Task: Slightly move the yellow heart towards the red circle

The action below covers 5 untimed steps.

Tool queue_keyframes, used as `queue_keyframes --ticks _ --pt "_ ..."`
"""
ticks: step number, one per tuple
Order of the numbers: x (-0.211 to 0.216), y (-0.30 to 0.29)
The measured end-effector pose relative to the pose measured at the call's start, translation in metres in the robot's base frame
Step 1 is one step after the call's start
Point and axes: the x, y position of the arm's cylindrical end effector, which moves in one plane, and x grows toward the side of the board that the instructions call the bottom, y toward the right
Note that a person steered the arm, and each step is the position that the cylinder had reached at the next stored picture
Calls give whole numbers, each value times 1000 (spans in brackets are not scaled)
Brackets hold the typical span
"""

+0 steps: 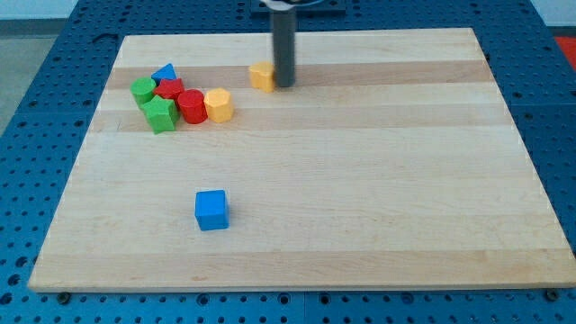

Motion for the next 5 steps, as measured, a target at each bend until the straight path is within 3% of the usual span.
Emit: queue_keyframes --ticks 2,4,5 --pt "-6 -72" --pt "-39 -48" --pt "-65 -65"
